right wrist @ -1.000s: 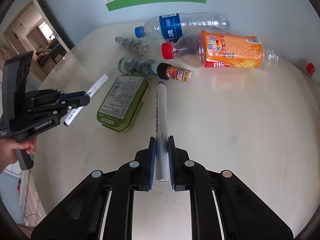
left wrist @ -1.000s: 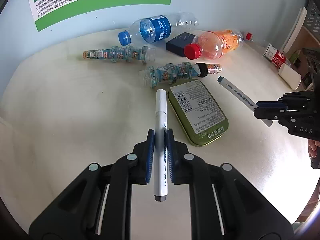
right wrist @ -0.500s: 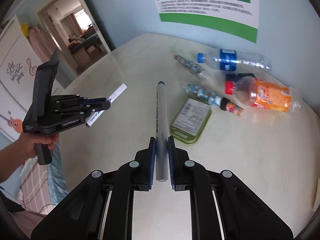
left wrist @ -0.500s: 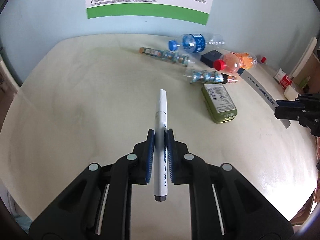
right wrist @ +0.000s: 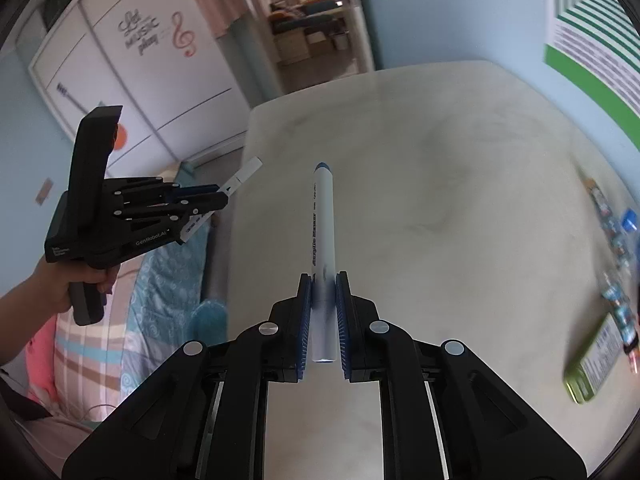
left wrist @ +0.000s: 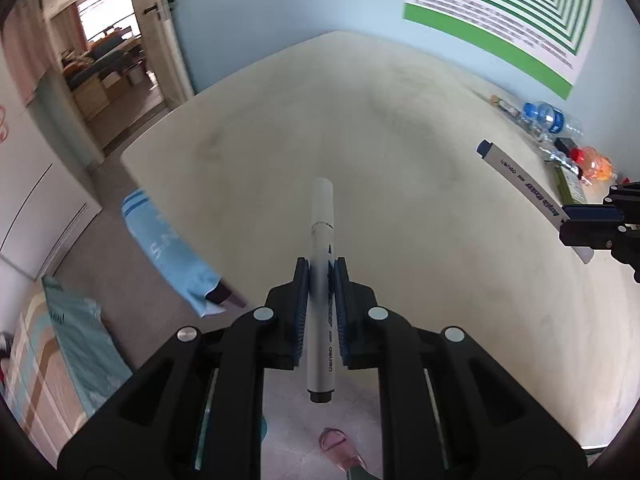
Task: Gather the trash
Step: 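Carry both white markers with both grippers over the teal trash bin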
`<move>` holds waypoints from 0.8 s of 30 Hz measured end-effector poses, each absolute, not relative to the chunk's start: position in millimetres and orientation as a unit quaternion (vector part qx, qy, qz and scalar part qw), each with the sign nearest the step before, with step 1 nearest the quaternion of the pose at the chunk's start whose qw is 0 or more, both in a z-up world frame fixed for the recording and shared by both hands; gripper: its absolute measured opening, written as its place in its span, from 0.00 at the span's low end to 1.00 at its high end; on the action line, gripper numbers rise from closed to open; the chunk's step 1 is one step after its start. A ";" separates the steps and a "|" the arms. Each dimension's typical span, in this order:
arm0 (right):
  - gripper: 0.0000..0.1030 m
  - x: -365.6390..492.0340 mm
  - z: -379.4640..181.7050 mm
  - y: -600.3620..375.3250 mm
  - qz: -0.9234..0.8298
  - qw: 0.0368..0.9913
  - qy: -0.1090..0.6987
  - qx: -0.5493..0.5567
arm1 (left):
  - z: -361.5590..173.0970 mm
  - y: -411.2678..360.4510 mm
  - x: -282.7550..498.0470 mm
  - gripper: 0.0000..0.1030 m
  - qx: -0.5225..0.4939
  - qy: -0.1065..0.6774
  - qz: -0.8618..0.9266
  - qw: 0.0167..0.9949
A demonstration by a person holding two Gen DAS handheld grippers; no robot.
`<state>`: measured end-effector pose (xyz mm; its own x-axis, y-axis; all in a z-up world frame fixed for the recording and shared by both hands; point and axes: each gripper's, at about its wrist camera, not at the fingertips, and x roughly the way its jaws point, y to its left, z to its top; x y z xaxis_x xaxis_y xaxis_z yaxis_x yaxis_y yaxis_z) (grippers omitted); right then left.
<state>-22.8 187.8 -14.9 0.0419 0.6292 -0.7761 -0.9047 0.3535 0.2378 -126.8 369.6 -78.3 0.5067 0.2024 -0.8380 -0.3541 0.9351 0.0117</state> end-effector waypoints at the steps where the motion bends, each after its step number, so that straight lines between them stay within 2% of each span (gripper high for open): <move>1: 0.13 -33.2 -16.3 203.5 0.557 0.693 0.424 -0.170 | -80.6 380.9 -143.3 0.11 -0.090 0.471 0.178 0.859; 6: 0.13 -93.7 -29.3 287.5 0.619 0.630 0.418 -0.212 | -96.1 432.5 -230.7 0.11 -0.143 0.478 0.262 0.826; 15: 0.13 -207.9 -77.9 413.0 0.682 0.515 0.431 -0.290 | -145.3 481.5 -345.8 0.11 -0.226 0.496 0.352 0.761; 24: 0.13 -286.5 -180.5 471.1 0.672 0.430 0.492 -0.349 | -231.0 512.2 -437.2 0.11 -0.311 0.516 0.384 0.700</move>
